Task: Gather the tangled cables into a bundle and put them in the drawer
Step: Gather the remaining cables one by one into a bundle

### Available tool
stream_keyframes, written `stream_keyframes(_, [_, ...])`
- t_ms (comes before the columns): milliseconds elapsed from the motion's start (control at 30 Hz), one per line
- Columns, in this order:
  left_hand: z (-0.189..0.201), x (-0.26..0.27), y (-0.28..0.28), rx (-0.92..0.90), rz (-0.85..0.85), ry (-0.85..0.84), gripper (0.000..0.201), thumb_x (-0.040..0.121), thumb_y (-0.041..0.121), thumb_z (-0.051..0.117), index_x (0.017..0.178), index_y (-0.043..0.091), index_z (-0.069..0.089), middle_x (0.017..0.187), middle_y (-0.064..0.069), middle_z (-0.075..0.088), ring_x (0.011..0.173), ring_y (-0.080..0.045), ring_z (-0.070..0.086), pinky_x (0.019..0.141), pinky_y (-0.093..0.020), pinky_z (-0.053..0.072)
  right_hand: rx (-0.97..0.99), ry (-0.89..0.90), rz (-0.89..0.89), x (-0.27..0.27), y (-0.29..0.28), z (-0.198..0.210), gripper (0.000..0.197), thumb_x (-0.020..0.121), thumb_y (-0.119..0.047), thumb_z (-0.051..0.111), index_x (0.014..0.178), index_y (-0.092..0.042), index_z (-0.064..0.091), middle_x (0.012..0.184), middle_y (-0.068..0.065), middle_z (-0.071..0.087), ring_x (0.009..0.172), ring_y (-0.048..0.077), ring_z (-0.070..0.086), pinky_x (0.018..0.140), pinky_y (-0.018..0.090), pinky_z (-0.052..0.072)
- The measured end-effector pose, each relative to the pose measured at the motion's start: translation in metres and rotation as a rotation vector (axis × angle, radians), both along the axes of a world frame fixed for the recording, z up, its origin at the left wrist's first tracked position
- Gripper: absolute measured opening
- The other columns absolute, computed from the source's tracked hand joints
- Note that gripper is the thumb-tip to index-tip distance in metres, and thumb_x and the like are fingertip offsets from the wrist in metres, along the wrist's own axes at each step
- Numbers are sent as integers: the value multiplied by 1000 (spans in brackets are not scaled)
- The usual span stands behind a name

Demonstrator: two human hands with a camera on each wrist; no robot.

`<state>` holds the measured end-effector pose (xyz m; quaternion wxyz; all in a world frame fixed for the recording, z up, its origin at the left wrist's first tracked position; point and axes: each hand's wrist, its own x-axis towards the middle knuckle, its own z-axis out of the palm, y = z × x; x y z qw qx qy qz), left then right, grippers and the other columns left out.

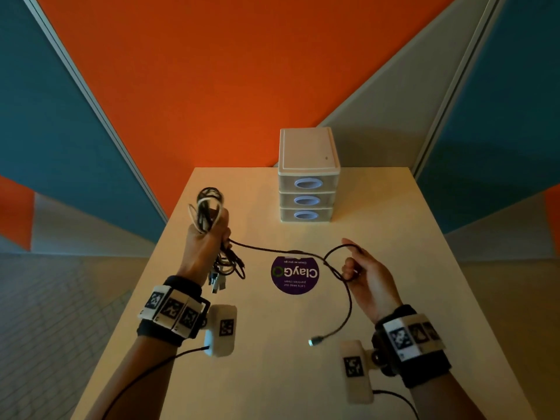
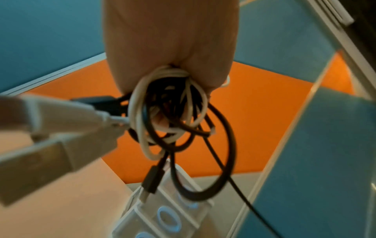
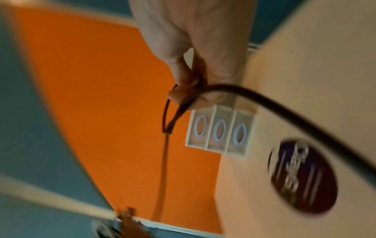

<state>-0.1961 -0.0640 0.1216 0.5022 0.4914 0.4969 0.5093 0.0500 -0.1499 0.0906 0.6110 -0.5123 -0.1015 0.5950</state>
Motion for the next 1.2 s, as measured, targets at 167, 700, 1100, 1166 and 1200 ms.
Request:
stream_keyframes(167, [-8, 29, -26, -27, -314, 420, 16, 88, 30, 62, 74, 23, 63, 51, 8, 56, 42, 1, 45, 49, -19, 40, 10, 203, 13, -15, 1, 13, 23, 93, -15, 40, 73, -9, 51, 62, 7, 69, 35, 6, 37, 37, 15, 33])
stream_keyframes(700, [6, 67, -41, -177, -440, 42, 20, 86, 16, 66, 69, 19, 56, 42, 11, 37, 38, -4, 30, 39, -17, 26, 284, 269, 145, -44, 5, 31, 29, 88, -10, 36, 90, -14, 64, 75, -2, 64, 37, 5, 35, 35, 15, 24])
stream_keyframes(1100, [18, 49, -36, -224, -464, 104, 13, 88, 14, 62, 93, 1, 62, 39, 11, 38, 38, -2, 29, 44, -18, 25, 287, -610, 360, -26, 0, 20, 12, 86, -18, 61, 89, -19, 72, 65, -7, 69, 52, 9, 60, 50, 21, 49])
stream_keyframes(1166, [16, 48, -36, -227, -461, 110, 10, 88, 13, 63, 87, 3, 62, 40, 11, 36, 39, -3, 29, 46, -21, 25, 254, -740, 288, -23, 2, 16, 7, 82, -17, 66, 80, -15, 73, 54, -6, 63, 44, 9, 50, 42, 20, 41])
stream_keyframes(1200, [16, 47, -35, -231, -458, 106, 9, 87, 14, 64, 82, 6, 62, 41, 11, 36, 39, -4, 29, 45, -20, 25, 232, -737, 231, -23, 3, 14, 8, 82, -14, 66, 78, -12, 72, 56, -5, 62, 43, 10, 47, 41, 21, 39])
